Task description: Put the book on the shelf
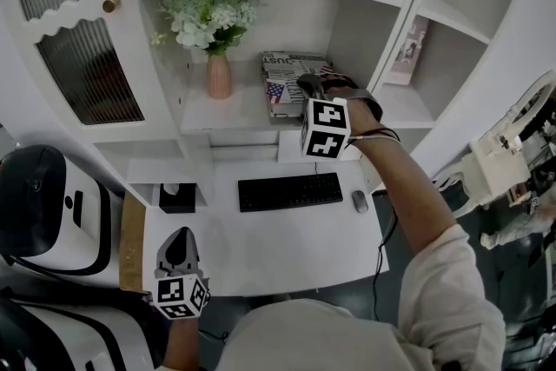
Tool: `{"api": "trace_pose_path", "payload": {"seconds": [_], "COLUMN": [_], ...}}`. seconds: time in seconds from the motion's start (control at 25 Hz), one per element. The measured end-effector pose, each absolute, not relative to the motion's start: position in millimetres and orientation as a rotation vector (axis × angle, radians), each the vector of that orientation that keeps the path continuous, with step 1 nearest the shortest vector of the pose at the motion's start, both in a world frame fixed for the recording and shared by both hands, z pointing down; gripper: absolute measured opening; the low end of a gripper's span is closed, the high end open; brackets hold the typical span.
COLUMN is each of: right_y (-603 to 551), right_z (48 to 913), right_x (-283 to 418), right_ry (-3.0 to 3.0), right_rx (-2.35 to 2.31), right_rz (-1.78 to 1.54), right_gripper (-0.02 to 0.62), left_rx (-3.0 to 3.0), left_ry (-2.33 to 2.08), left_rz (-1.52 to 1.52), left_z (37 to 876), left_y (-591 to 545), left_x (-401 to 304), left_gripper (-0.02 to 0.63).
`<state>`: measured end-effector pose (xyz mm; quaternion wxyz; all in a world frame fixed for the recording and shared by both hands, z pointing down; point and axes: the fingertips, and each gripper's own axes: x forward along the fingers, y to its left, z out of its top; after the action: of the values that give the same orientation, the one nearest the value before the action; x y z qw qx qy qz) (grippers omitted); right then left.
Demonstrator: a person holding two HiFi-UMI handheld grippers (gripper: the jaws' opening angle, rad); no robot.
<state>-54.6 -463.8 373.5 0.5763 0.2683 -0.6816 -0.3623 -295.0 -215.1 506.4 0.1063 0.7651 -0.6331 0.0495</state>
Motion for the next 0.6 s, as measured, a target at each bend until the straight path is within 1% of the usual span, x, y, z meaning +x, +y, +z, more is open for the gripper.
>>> {"api": "trace_pose_path", "payload": {"seconds": [0.4, 0.6], "right_y": [-457.3, -455.7], "right_z": [373.4, 374.0], "right_x": [-56.1, -55.0], "right_ry": [-1.668, -1.685], "right_rx": [0.515, 0.499], "right_rz": [-0.754, -0.742], "right_gripper": [0.359, 0.362], "left_rx": [2.248, 2.246], "left_ry": [-1.86, -1.85], "left_rz": [0.155, 0.158], "left_z": [508.6, 510.5], "left_y": [-216.5, -216.6], "left_x": [-288.2, -284.5], "left_gripper": [0.006, 0.006]}}
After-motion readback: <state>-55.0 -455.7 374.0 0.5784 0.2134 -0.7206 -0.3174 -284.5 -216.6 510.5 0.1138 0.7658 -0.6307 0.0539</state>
